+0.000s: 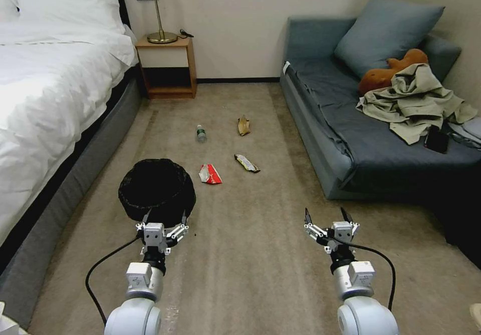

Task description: Pick up the trash bin, then pick up the garbage on the floor and place it into the trash bin.

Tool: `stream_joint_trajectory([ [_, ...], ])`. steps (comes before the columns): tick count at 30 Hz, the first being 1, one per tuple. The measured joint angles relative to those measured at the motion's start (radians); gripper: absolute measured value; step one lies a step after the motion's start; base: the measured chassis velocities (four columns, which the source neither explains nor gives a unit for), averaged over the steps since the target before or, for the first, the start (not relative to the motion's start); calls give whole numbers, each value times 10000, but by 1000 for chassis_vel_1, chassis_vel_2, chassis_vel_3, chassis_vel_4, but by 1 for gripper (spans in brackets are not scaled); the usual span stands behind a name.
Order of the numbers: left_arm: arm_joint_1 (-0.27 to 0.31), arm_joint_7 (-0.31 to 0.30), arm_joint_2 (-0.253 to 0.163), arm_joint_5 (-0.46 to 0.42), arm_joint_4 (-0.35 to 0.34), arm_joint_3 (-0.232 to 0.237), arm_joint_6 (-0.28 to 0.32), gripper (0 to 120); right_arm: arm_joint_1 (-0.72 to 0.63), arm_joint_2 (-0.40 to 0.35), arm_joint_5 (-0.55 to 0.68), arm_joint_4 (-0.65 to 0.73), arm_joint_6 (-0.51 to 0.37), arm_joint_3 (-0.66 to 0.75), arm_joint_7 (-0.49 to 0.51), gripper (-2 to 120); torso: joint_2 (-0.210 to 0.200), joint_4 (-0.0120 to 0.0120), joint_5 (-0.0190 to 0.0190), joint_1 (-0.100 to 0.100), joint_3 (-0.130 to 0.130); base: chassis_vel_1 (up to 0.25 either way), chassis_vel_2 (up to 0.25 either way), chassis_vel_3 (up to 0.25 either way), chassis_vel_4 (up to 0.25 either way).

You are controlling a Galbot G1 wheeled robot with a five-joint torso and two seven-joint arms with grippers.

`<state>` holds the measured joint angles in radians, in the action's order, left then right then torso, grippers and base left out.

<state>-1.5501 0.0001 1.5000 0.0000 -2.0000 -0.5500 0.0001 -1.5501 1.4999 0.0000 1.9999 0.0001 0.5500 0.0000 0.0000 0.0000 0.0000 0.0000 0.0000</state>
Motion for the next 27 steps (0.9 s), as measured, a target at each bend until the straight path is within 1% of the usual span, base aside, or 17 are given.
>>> stream_joint_trajectory([
  [23, 0, 0, 0, 0, 0, 0, 0, 100, 0, 0, 0, 0, 0, 0, 0, 100, 0, 0, 0, 0, 0, 0, 0, 0, 0],
  [27, 65, -47, -2, -71, 0, 6, 98, 100, 4, -3, 41, 10, -81, -8, 13, 100, 1, 0, 0, 0, 0, 0, 0, 0, 0],
])
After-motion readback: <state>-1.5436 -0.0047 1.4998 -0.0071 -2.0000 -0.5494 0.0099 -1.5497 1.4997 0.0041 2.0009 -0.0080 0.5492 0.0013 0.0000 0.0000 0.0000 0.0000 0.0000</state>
